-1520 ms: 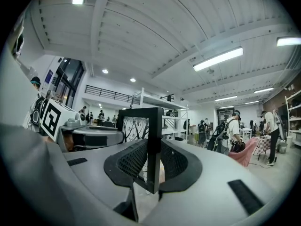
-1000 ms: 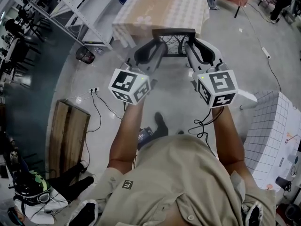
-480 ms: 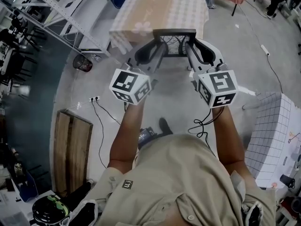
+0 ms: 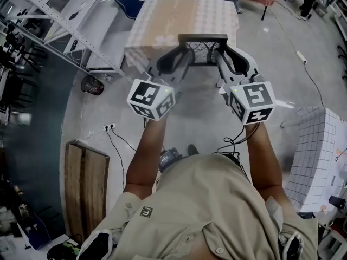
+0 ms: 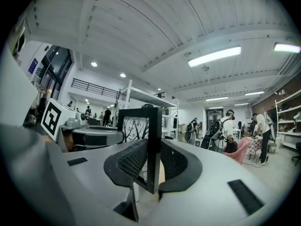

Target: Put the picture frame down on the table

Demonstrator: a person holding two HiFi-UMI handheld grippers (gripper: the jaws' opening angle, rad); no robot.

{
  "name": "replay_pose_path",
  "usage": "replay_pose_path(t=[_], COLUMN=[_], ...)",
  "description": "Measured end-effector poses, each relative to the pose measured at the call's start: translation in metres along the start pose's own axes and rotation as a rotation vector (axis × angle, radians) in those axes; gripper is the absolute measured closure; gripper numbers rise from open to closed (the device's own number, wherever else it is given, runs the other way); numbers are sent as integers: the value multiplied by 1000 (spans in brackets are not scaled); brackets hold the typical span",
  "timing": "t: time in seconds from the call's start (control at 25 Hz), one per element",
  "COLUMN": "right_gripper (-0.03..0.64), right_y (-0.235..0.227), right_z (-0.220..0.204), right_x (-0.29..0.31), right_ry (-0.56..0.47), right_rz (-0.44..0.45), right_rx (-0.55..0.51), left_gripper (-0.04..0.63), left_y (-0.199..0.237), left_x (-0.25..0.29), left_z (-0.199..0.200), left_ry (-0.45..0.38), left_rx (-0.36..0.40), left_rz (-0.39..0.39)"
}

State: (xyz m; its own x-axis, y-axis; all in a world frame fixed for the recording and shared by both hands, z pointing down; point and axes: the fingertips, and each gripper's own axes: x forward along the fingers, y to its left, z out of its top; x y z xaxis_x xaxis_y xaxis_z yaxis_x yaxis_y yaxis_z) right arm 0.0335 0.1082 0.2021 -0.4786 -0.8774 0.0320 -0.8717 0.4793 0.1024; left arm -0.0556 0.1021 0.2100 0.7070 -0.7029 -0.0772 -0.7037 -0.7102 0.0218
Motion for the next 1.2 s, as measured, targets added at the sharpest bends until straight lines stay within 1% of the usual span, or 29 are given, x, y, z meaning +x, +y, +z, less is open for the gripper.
replay_pose_path(t=[0.24, 0.48, 0.8, 1.0, 1.2], right_gripper=[529, 529, 530, 531, 531], right_y=[-6, -27, -57, -84, -113], right_z=[-1, -6, -10, -20, -27], right_x=[19, 39, 77, 121, 158], right_ry=[8, 11, -20, -9, -2], right_rz=[-21, -14, 40, 82, 100], right_rx=[-8, -14, -6, 15, 27], left_gripper=[509, 509, 509, 509, 509], left_y=[18, 31, 56, 89, 114], left_x=[12, 39, 75, 111, 148], left_z=[-3, -8, -11, -21, -27], left_ry=[-3, -3, -7, 15, 30], left_rx=[-7, -13, 9, 0, 0], left_rz=[-22, -18, 41, 85, 104])
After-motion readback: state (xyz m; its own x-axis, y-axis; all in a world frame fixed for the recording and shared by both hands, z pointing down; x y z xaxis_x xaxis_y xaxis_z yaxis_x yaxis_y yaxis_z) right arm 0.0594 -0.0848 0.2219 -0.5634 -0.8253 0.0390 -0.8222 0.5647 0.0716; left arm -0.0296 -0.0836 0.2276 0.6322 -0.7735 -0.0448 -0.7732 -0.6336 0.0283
